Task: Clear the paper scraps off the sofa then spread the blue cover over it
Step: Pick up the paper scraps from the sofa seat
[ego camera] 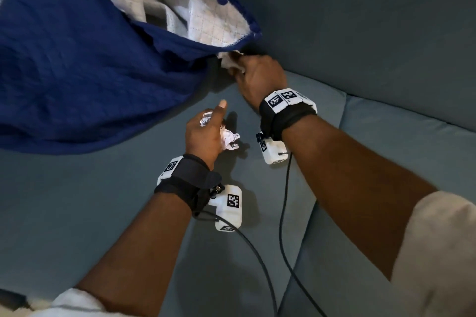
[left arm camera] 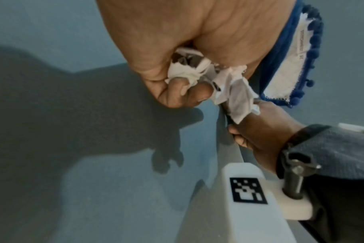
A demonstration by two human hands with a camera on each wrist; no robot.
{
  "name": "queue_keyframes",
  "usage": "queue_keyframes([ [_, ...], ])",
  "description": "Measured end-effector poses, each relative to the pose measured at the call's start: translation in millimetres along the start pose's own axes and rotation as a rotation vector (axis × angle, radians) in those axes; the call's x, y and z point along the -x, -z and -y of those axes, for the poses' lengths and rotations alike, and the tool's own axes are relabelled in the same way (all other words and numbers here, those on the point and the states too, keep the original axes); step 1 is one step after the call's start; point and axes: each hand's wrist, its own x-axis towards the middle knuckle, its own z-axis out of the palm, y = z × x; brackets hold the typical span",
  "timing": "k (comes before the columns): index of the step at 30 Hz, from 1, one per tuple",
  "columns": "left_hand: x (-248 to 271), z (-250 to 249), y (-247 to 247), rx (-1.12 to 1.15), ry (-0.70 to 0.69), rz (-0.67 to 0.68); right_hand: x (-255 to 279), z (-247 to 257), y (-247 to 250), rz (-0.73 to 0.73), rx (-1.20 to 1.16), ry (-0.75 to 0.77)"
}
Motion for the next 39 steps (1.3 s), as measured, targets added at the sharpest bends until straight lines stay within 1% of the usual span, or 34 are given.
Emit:
queue_keyframes([
  [2,1.8,-0.1,9.6,-0.007,0.028,0.045,-4.8,2.1,-5.9,-0.049,-0.042,-0.096],
  [4,6.4,-2.8,15.2,0.014,0.061,0.084,-10.1,1.5,-5.5,-0.068,-0.143,-0.171],
  [5,9.3,-3.9,16.8,0.02,0.06,0.1,-11.8,-0.5,-3.7,-0.078,-0.203,-0.192],
  [7,13.2,-4.8,20.7,-0.004,0.015,0.148,-5.9,-2.5,3.5,-0.087,-0.365,-0.203],
  [9,14.6,-5.1,22.3,-0.023,-0.02,0.171,15.3,-2.1,12.0,-0.079,-0.535,-0.2],
  [13,21.2,-18.3,18.6,0.162,0.06,0.181,81.2,10.7,29.7,-0.044,-0.736,-0.204],
  [17,37.3,-40.6,14.4,0.186,0.003,0.244,136.0,37.8,57.5,-0.082,-0.924,-0.247],
  [19,48.4,-52.6,9.0,0.199,-0.014,0.31,153.6,47.7,61.9,-0.149,-0.897,-0.268],
  [21,58.9,-62.5,3.7,0.271,0.052,0.394,164.6,53.8,56.5,-0.198,-0.867,-0.276],
  [23,64.6,-62.4,-0.4,0.291,0.092,0.423,176.4,59.0,53.1,-0.202,-0.846,-0.268],
  [25,70.8,-59.4,-1.0,0.199,0.077,0.374,191.0,62.4,52.8,-0.173,-0.757,-0.218],
  [27,78.2,-54.1,1.2,0.139,0.054,0.315,206.2,64.8,54.8,-0.119,-0.687,-0.137],
  [29,89.2,-50.8,4.6,0.17,0.074,0.283,221.8,67.3,59.2,-0.062,-0.664,-0.089],
  [31,99.4,-47.6,7.9,0.163,0.076,0.271,234.5,67.3,64.1,-0.024,-0.578,-0.035],
  [34,112.2,-37.9,6.7,0.082,0.0,0.204,241.1,57.1,68.3,0.057,-0.469,0.044],
  [36,112.3,-26.2,5.1,0.111,-0.046,0.183,232.7,43.6,69.3,0.064,-0.497,0.011],
  [39,102.8,-6.5,5.7,0.053,-0.089,0.163,207.8,27.5,71.0,-0.034,-0.591,-0.132],
])
